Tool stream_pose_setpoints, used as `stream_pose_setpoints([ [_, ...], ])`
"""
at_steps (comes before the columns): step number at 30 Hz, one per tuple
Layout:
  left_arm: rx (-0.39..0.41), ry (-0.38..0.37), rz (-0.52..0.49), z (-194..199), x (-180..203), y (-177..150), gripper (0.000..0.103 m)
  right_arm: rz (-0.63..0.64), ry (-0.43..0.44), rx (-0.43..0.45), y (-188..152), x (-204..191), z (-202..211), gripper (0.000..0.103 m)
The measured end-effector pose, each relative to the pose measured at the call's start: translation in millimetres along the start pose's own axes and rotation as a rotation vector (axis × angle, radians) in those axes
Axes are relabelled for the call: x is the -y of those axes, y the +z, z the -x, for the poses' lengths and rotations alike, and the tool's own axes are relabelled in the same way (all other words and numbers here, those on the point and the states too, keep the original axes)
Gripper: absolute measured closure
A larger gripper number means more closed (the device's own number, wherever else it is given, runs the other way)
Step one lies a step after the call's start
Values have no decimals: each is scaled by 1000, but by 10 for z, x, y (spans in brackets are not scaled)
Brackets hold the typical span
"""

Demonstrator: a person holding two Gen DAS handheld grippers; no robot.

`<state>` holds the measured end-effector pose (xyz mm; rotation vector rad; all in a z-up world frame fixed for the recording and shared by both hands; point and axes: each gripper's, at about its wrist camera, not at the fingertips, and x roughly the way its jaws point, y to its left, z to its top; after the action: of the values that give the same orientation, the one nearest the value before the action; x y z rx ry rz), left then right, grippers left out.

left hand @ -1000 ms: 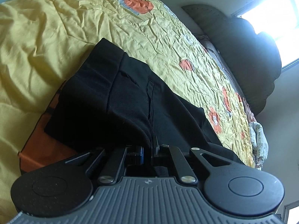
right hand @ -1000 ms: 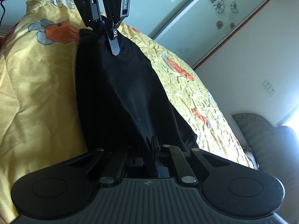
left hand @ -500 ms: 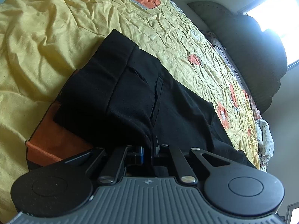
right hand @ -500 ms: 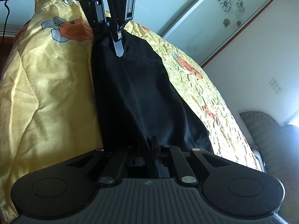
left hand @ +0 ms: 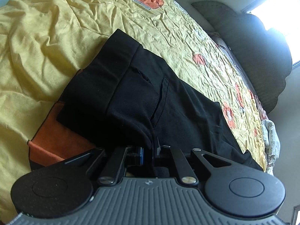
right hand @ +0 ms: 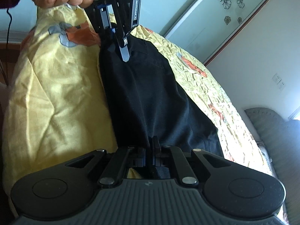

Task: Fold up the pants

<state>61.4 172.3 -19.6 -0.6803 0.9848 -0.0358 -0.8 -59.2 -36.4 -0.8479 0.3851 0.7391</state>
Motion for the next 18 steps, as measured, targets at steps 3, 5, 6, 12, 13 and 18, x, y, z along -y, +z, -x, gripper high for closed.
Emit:
stream_pose_setpoints([
  [3, -5, 19, -10, -6, 36, -2, 94, -41, 21, 2, -21, 9, 38, 97],
  [5, -12, 36, -16, 7, 79, 2, 85, -67, 29, 2, -38, 23, 36, 97],
  [6, -10, 42, -24, 32, 105, 3, 84, -75, 32, 1, -34, 32, 44, 97],
  [12, 12, 92, -84, 236, 304, -5, 81, -195, 80, 8, -69, 129, 80, 96],
  [13, 15, 88, -94, 276, 341, -11, 81, -219, 85, 13, -83, 151, 81, 96],
  [18, 46, 70, -179, 458, 631, -86, 79, -221, 54, 16, -80, 101, 186, 94],
])
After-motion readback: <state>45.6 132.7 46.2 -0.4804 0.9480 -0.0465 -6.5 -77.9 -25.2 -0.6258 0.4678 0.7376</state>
